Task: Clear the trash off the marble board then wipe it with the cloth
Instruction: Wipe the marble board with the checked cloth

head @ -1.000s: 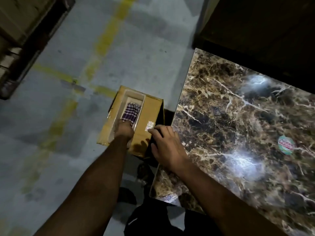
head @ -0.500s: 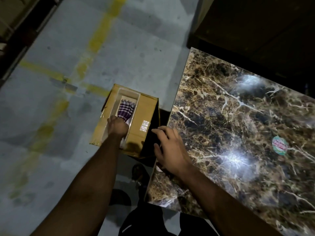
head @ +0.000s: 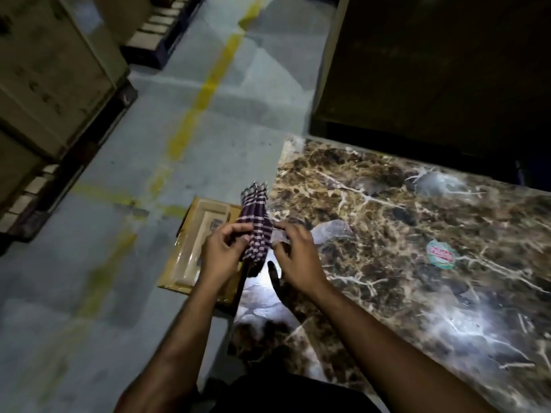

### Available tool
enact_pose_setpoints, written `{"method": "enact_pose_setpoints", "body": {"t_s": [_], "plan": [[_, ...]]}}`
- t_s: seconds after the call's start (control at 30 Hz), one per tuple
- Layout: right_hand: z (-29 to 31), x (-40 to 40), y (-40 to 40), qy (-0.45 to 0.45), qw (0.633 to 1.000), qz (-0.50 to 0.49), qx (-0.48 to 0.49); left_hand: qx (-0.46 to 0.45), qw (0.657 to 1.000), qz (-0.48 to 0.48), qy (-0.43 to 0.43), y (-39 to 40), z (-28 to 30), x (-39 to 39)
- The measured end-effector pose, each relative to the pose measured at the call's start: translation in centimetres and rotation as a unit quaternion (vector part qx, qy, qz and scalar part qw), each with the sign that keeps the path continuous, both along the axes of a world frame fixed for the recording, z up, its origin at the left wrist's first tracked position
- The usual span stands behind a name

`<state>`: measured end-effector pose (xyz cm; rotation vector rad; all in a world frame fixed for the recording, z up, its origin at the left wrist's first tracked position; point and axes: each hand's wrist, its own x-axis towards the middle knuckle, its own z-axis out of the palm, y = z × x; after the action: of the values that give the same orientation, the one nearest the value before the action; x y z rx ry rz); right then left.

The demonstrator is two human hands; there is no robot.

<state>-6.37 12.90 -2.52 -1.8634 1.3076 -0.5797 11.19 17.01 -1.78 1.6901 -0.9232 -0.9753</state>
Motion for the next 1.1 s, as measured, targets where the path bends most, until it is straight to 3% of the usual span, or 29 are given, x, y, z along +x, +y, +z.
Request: {"method": "enact_pose_setpoints", "body": {"t_s": [0.13,0.2,0.27,0.37,0.47,0.63,0.73,0.87,0.93,1.03,1.1], "plan": [[1.6,-5.7,-1.3,-0.122,0.979,-0.058,0.155,-0.052,0.971,0.034,0.23,0.7,4.2,-7.3],[2.4,-8.5,-1.6,-0.227,0.936,-0.091,0.251,-0.061,0.959,0.015,0.276,1.1,4.9,-10.6],[3.4,-11.1,-1.4,-0.287,0.913,-0.089,0.275,-0.057,0.953,-0.025,0.297,1.4,4.4,-13.2],[4.0,-14.2,-0.9,-0.252,0.943,-0.075,0.204,0.007,0.94,-0.044,0.339,1.7,3.5,-15.9],[4.6,-16.6,-0.4,-0.153,0.983,-0.058,0.086,0.061,0.921,-0.054,0.381,2.0,3.7,-18.1],[6.7,-17.3,1.4,-0.098,0.995,0.034,-0.012,0.074,0.906,-0.091,0.406,2.4,5.3,-20.3],[7.0,-17.5,1.5,-0.11,0.993,0.052,-0.002,0.069,0.917,-0.059,0.388,2.4,5.5,-20.9],[7.0,-19.3,1.0,-0.233,0.963,-0.038,0.13,0.054,0.922,-0.019,0.383,2.4,5.6,-20.4],[6.5,-20.6,0.4,-0.245,0.955,-0.064,0.154,0.052,0.933,-0.013,0.355,2.4,5.4,-20.1],[6.1,-21.4,0.4,-0.187,0.967,-0.073,0.158,0.058,0.944,-0.024,0.323,2.5,5.5,-20.5],[6.1,-21.3,0.8,-0.085,0.985,-0.13,0.079,0.066,0.949,-0.022,0.306,2.6,5.5,-21.1]]}}
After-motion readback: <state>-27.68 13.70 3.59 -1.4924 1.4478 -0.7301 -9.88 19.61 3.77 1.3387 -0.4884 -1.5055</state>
